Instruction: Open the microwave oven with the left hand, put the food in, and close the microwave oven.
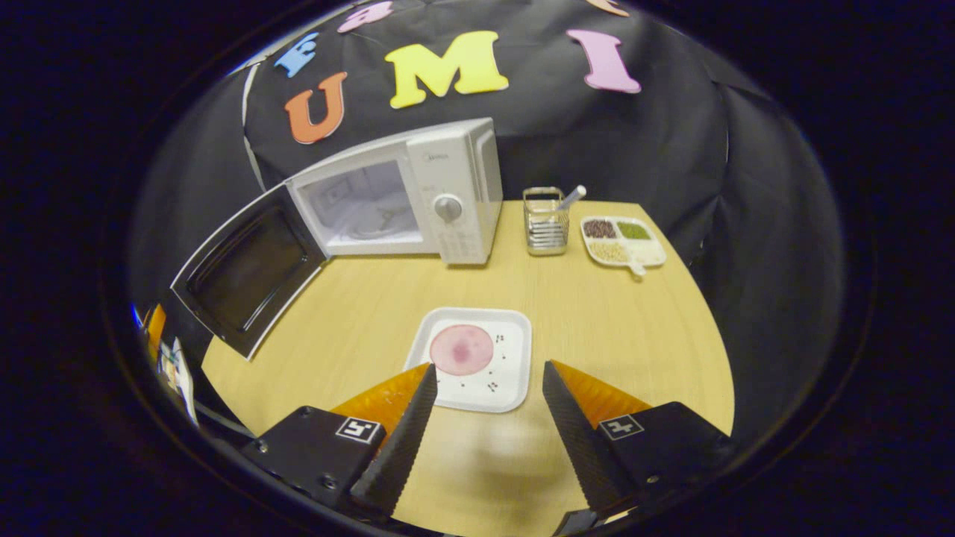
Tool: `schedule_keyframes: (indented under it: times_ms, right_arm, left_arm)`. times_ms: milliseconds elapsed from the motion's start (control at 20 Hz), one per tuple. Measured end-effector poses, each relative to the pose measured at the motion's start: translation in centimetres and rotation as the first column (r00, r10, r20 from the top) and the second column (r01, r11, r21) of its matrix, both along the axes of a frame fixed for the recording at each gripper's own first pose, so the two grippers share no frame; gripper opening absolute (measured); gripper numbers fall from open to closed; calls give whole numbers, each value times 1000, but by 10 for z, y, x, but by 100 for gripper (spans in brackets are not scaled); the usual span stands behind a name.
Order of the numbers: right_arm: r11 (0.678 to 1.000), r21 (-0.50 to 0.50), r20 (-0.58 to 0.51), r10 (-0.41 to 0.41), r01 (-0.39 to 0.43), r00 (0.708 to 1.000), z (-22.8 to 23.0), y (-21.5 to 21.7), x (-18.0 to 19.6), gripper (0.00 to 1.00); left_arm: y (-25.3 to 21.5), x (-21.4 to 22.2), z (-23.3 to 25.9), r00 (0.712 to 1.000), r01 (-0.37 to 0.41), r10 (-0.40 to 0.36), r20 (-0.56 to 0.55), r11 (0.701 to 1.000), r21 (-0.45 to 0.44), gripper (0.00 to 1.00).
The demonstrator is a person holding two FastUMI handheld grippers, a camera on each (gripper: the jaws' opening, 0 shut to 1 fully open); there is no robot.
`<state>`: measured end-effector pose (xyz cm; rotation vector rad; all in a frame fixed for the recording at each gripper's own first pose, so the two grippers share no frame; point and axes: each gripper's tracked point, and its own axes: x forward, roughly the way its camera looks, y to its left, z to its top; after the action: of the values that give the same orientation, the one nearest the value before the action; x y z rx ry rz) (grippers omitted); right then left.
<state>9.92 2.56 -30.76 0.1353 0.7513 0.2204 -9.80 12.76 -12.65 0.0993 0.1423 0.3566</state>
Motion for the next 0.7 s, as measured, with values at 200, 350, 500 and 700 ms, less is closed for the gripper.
schedule_keyframes:
  times_ms: [200, 350, 500, 700]
  right_arm:
    - [999, 46, -114, 12, -6, 993, -38, -6, 16, 74]
    - [999, 49, -180, 20, -12, 983, -61, -11, 27, 73]
    - [998, 54, -244, 31, -18, 969, -79, -10, 33, 68]
    - [998, 54, -298, 39, -23, 954, -86, -6, 38, 49]
  left_arm:
    - [-51, 6, 43, 996, 58, -58, 71, 998, 1, 93]
    - [-85, 12, 67, 987, 112, -111, 115, 994, -2, 93]
    - [-107, 19, 78, 979, 156, -155, 136, 988, 5, 93]
    - [-119, 22, 79, 975, 180, -179, 133, 984, 3, 93]
